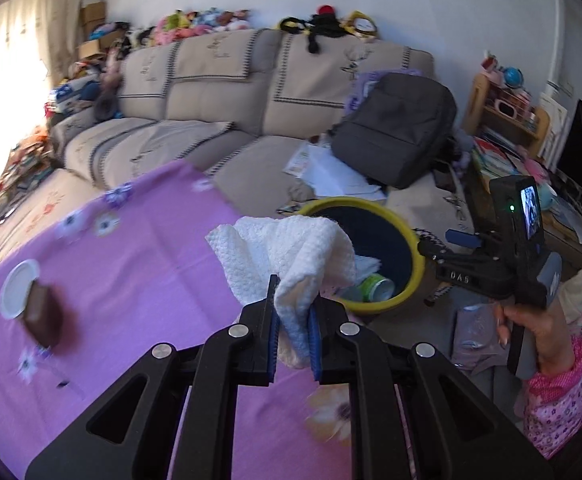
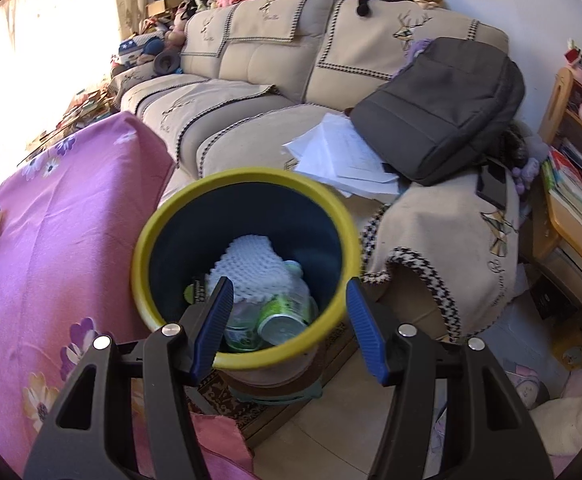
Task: Collect trash
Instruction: 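Carry the white cloth over the bin and open the left gripper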
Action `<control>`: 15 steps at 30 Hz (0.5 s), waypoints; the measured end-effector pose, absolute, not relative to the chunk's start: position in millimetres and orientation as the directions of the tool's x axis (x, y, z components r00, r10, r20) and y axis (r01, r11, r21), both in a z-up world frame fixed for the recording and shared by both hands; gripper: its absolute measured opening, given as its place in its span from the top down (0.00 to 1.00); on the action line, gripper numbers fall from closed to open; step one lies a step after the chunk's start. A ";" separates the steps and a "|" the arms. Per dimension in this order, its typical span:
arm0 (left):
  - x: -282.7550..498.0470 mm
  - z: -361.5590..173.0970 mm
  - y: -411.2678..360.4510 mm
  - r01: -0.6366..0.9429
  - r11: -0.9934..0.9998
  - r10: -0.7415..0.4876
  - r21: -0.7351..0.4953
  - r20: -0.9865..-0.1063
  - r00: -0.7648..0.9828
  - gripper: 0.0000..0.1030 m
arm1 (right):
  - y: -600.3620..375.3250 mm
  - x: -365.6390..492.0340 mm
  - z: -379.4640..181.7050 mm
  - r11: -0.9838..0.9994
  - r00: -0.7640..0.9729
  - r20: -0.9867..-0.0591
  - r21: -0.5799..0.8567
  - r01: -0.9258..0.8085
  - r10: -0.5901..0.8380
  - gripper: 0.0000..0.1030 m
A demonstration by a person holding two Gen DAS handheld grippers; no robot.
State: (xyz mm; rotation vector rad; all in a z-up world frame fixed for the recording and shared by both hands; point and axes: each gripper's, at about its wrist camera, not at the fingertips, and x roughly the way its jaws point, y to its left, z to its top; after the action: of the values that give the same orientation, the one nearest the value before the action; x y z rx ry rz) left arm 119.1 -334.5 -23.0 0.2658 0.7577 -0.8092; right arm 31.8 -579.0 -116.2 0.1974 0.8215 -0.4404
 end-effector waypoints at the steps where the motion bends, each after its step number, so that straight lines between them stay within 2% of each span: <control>1: 122.0 -25.3 -349.3 0.747 0.661 -0.563 -0.075 -0.708 0.427 0.87 | -583.2 27.0 -115.3 0.888 0.598 -0.740 0.002 0.461 -0.309 0.45; 10: 154.6 -63.6 -486.1 0.810 0.579 -0.565 -0.089 -0.760 0.321 0.87 | -613.3 -4.2 -122.8 0.858 0.578 -0.748 0.021 0.513 -0.327 0.44; 15: 172.2 -98.9 -535.8 0.799 0.593 -0.518 -0.101 -0.807 0.283 0.87 | -621.5 -9.4 -131.3 0.852 0.562 -0.763 0.028 0.523 -0.320 0.43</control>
State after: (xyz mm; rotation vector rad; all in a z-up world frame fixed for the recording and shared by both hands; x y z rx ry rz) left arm 172.2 -535.8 -98.9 0.3546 0.9210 -0.9061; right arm -9.4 -621.5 -131.3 0.2645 0.8374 -0.5032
